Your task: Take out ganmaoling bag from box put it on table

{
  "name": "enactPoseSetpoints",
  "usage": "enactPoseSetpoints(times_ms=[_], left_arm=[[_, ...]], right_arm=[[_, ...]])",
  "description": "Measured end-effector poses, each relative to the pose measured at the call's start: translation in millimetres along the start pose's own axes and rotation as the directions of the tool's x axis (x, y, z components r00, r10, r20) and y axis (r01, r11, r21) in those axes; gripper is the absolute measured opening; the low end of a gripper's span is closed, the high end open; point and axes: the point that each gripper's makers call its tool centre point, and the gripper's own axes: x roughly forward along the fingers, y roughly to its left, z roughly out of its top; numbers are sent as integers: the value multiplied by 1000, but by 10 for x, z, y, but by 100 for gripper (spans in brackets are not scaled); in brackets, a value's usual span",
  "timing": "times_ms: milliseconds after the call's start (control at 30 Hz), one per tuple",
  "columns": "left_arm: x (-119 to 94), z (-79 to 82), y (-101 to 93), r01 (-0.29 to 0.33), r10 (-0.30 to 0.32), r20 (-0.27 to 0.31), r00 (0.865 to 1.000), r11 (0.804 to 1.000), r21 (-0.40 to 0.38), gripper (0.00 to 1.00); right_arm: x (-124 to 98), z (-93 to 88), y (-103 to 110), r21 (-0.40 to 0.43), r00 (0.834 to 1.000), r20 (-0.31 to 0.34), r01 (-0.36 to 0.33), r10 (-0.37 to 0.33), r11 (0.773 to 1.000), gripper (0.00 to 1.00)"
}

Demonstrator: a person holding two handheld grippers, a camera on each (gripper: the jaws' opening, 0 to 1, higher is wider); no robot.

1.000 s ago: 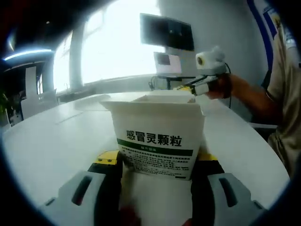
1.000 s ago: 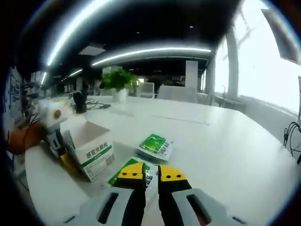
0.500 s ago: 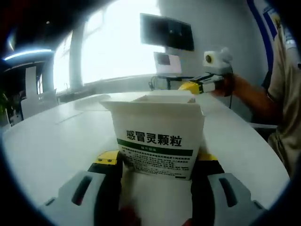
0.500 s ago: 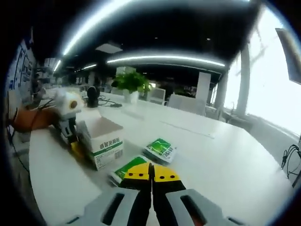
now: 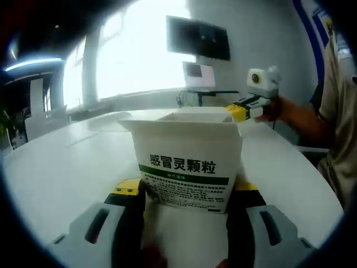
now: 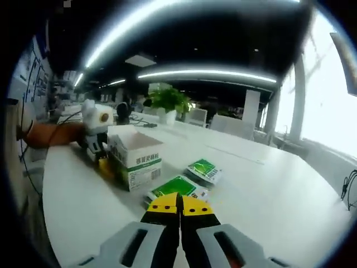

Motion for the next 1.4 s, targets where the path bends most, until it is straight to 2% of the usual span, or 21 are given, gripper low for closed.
enactPoseSetpoints(times_ms=[167, 333, 500, 700, 867, 1033, 1400], left_arm=[[0, 1, 0, 0, 0, 0, 1000, 1000, 0, 49], [2, 1, 1, 0, 0, 0, 1000, 1000, 0, 49], [2, 2, 2, 0, 0, 0, 1000, 1000, 0, 49], [1, 2, 2, 0, 0, 0, 1000, 1000, -1, 49], [1, 2, 2, -1, 1, 0, 1000, 1000, -1, 49], [0, 1, 4, -1, 1, 0, 1000, 1000, -1, 49], [0, 2, 5, -2, 2, -1, 1000, 1000, -1, 49]], right_arm=[[-45, -68, 20, 22, 999, 30, -15, 14, 1000, 0], [-66, -100, 7, 79, 998, 64, -18, 13, 997, 0], [-72, -125, 21, 101, 998, 64, -30, 24, 994, 0], [-92, -129, 55, 105, 996, 77, -50, 42, 993, 0], [-70, -140, 128, 95, 994, 73, -92, 86, 991, 0], [-89, -132, 169, 65, 992, 81, -102, 97, 993, 0], [-94, -129, 167, 54, 992, 85, -99, 94, 994, 0]])
